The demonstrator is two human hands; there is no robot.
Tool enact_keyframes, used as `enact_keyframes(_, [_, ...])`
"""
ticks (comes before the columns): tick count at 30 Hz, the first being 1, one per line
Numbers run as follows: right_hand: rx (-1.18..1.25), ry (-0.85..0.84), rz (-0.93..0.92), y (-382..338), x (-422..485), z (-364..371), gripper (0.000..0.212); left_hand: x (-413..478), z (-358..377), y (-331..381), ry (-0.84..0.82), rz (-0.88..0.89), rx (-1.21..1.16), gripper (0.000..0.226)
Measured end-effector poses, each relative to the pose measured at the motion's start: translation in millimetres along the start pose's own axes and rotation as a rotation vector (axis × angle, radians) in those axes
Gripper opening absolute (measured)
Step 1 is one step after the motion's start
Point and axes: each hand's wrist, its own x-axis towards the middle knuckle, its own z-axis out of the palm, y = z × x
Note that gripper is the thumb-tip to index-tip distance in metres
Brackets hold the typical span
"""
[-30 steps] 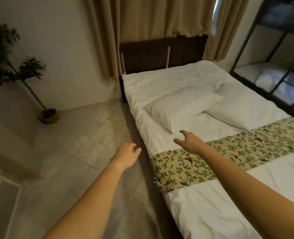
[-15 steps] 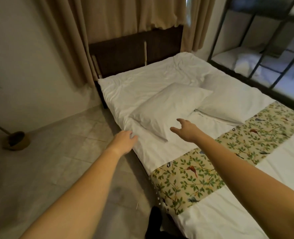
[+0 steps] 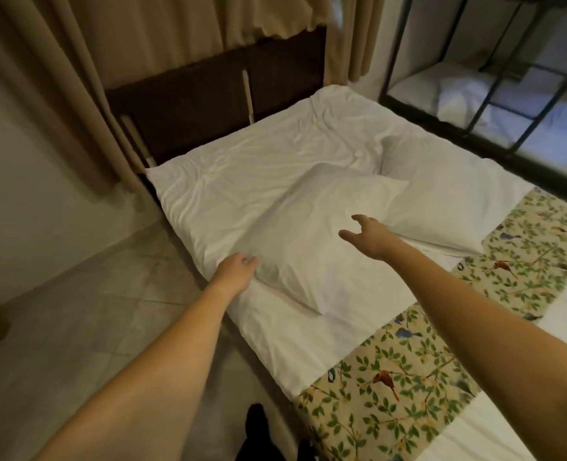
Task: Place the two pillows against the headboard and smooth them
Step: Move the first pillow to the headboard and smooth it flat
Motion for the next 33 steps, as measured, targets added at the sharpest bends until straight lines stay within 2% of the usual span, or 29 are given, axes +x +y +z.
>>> enact_keyframes(10, [0.037,0.019,0.187,3.4,174.8,-0.5,0.075,198.2,29.3,2.5,-0.117,-0.08,-0.007,0.042])
enact_keyframes(16, [0.065,0.043,0.295,14.6,283.1,2.0,0.074,291.1,46.8,-14.1,-0.243,-0.222,0.027,0.043])
enact_keyframes(24, [0.026,0.075,0.345,49.3,402.9,26.1,0.074,376.9,100.0,-24.9,-0.128,-0.435,-0.037,0.064])
enact_keyframes(29, [-0.013,0.11,0.35,79.1,461.7,35.8,0.074,403.4,129.2,-34.7,-0.03,-0.563,0.005,0.07])
enact_keyframes(33, [-0.037,0.135,0.342,93.6,499.7,44.5,0.076,410.1,146.3,-48.7,0.095,-0.634,-0.097,0.079])
